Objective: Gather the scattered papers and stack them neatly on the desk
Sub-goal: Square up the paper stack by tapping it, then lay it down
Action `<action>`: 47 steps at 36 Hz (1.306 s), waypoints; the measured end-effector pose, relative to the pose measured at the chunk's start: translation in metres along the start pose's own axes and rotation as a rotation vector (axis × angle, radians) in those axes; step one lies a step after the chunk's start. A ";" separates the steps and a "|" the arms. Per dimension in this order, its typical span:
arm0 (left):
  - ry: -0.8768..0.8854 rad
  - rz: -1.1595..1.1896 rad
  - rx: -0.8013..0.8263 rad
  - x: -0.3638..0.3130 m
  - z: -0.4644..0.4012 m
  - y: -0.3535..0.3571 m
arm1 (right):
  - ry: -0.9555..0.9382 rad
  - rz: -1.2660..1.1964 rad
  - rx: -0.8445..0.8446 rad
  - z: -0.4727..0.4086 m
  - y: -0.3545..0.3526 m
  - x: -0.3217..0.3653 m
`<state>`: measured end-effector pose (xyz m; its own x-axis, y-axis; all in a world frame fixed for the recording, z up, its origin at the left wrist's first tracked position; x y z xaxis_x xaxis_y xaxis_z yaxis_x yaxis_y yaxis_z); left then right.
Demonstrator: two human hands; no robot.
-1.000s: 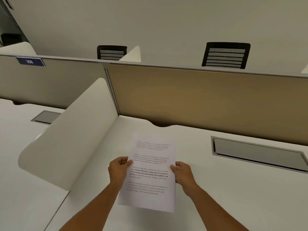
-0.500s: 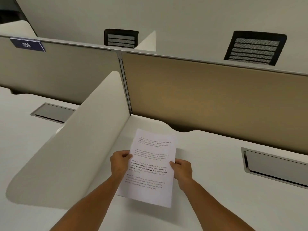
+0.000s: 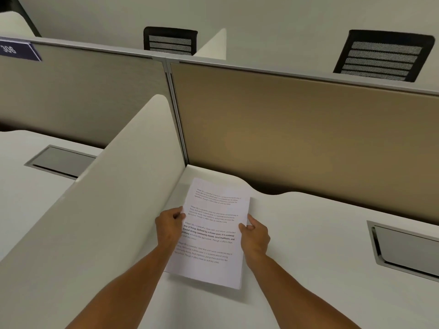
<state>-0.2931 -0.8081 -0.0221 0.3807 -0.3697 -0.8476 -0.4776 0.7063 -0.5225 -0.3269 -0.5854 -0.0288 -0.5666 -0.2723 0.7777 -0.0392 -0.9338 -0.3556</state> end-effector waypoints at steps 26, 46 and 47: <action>-0.041 -0.119 0.001 0.027 -0.053 0.008 | 0.073 0.018 -0.037 -0.033 0.054 -0.007; 0.024 -0.254 0.013 0.024 -0.066 0.022 | 0.027 0.357 -0.107 -0.037 0.046 0.012; 0.028 -0.253 0.015 0.025 -0.067 0.022 | 0.034 0.367 -0.105 -0.036 0.045 0.013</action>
<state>-0.3467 -0.8424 -0.0612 0.4648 -0.5521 -0.6922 -0.3575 0.5982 -0.7172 -0.3655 -0.6225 -0.0538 -0.5858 -0.5743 0.5719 0.0877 -0.7464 -0.6597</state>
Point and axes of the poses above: each hand's wrist, its own z-axis away from the middle knuckle, its own y-axis out of the palm, x = y × z, the point moved 1 cm from there along -z, towards the middle knuckle, and after that the axes turned 7 degrees about y, right-handed, at the moved point
